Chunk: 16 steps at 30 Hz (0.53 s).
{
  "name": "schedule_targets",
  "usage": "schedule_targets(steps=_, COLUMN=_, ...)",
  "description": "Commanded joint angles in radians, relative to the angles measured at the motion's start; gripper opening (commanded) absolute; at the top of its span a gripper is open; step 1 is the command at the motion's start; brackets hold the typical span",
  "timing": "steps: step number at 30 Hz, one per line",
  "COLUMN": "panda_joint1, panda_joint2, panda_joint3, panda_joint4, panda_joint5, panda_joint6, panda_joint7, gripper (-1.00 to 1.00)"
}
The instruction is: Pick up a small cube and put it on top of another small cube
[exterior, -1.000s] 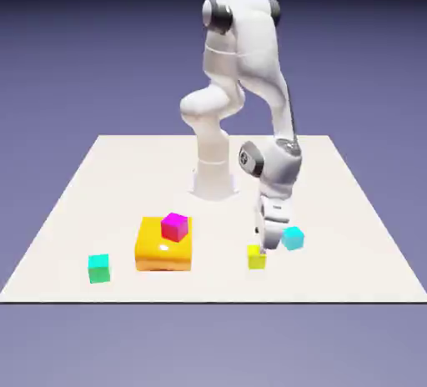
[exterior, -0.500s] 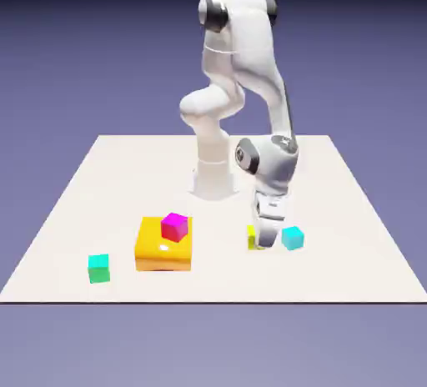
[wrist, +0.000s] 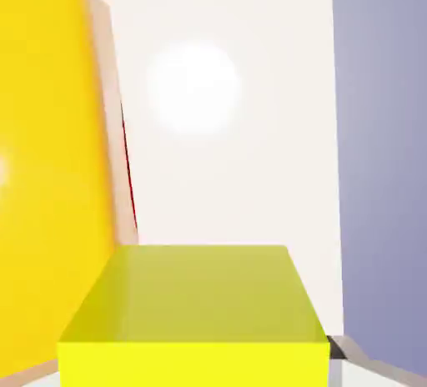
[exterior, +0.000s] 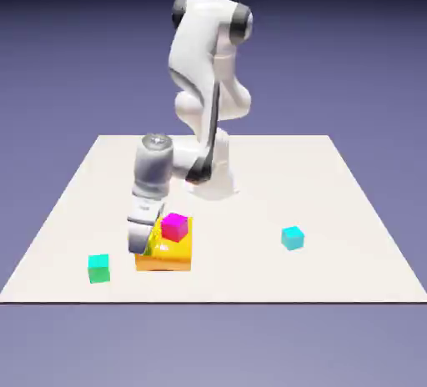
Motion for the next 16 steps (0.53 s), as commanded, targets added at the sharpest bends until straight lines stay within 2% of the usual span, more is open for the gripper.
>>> schedule_targets(steps=1, panda_joint1=-0.035, panda_joint2=0.006, panda_joint3=-0.007, panda_joint4=0.014, panda_joint5=0.01, panda_joint6=-0.002, panda_joint7=-0.044, gripper=-1.0)
schedule_targets(steps=4, panda_joint1=-0.092, panda_joint2=0.015, panda_joint3=-0.017, panda_joint4=0.037, panda_joint5=0.027, panda_joint6=-0.006, panda_joint7=-0.114, gripper=-1.0)
schedule_targets(steps=9, panda_joint1=-0.214, panda_joint2=0.189, panda_joint3=0.106, panda_joint4=0.064, panda_joint5=0.137, panda_joint6=0.139, panda_joint7=-0.186, gripper=-1.0)
schedule_targets(steps=10, panda_joint1=-0.214, panda_joint2=0.189, panda_joint3=0.106, panda_joint4=0.064, panda_joint5=0.137, panda_joint6=0.139, panda_joint7=-0.186, gripper=1.0)
schedule_targets(steps=16, panda_joint1=-0.092, panda_joint2=0.015, panda_joint3=-0.017, panda_joint4=0.037, panda_joint5=0.027, panda_joint6=-0.006, panda_joint7=-0.114, gripper=1.0)
